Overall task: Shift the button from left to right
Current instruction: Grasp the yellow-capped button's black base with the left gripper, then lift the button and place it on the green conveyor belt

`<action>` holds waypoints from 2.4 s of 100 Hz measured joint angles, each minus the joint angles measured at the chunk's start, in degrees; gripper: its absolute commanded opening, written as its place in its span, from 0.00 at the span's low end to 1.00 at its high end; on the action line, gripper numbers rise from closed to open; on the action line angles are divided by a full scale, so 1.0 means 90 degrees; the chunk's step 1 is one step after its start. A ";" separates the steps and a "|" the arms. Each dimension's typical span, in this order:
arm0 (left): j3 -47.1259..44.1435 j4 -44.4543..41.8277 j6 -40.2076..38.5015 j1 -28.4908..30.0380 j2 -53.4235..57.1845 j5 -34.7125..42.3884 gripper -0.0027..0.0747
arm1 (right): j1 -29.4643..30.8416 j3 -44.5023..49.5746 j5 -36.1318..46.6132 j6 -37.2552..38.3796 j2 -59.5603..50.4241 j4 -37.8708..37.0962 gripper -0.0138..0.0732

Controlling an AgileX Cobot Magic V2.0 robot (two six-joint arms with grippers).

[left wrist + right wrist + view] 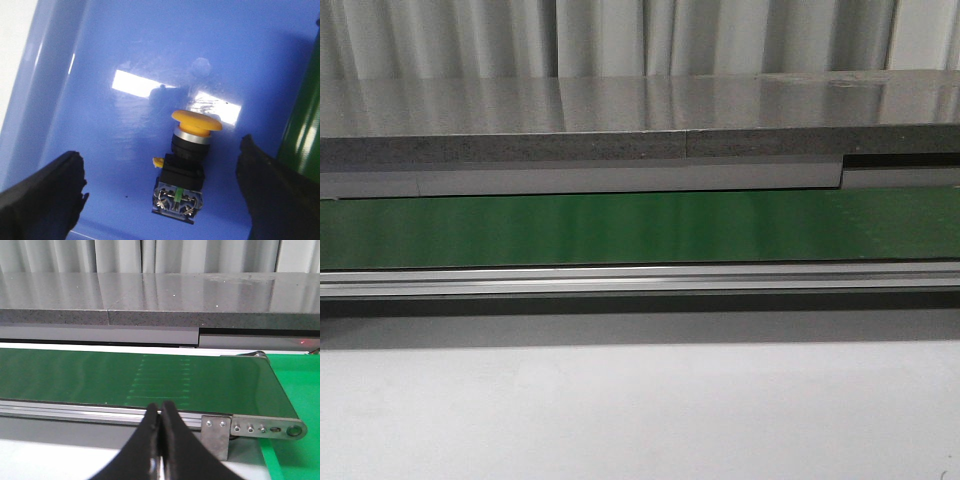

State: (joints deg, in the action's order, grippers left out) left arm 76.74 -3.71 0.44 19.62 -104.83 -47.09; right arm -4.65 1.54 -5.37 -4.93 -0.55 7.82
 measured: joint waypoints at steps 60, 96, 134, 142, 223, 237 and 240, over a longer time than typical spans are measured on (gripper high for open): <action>0.0004 0.0050 0.0008 0.0000 -0.0612 0.0025 0.79 | 0.0000 0.0000 0.0000 0.0000 0.0000 0.0000 0.08; 0.0014 0.0060 0.0055 0.0000 -0.0990 0.0056 0.79 | 0.0000 0.0000 0.0000 0.0000 0.0000 0.0000 0.08; 0.0082 0.0116 0.0099 0.0031 -0.1334 0.0163 0.54 | 0.0000 0.0000 0.0000 0.0000 0.0000 0.0000 0.08; 0.0082 0.0211 0.0108 0.0018 -0.1345 0.0163 0.36 | 0.0000 0.0000 0.0000 0.0000 0.0000 0.0000 0.08; 0.0130 0.0876 0.0665 -0.0035 -0.0079 0.0124 0.01 | 0.0000 0.0000 0.0000 0.0000 0.0000 0.0000 0.08; 0.0130 0.1180 0.0958 -0.0287 0.0090 -0.0065 0.01 | 0.0000 0.0000 0.0000 0.0000 0.0000 0.0000 0.08; 0.0130 0.1199 0.1014 -0.0361 0.0083 -0.0108 0.01 | 0.0000 0.0000 0.0000 0.0000 0.0000 0.0000 0.08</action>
State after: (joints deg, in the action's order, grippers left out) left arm 77.91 7.09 9.57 16.36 -104.08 -48.06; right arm -4.65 1.54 -5.37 -4.93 -0.55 7.82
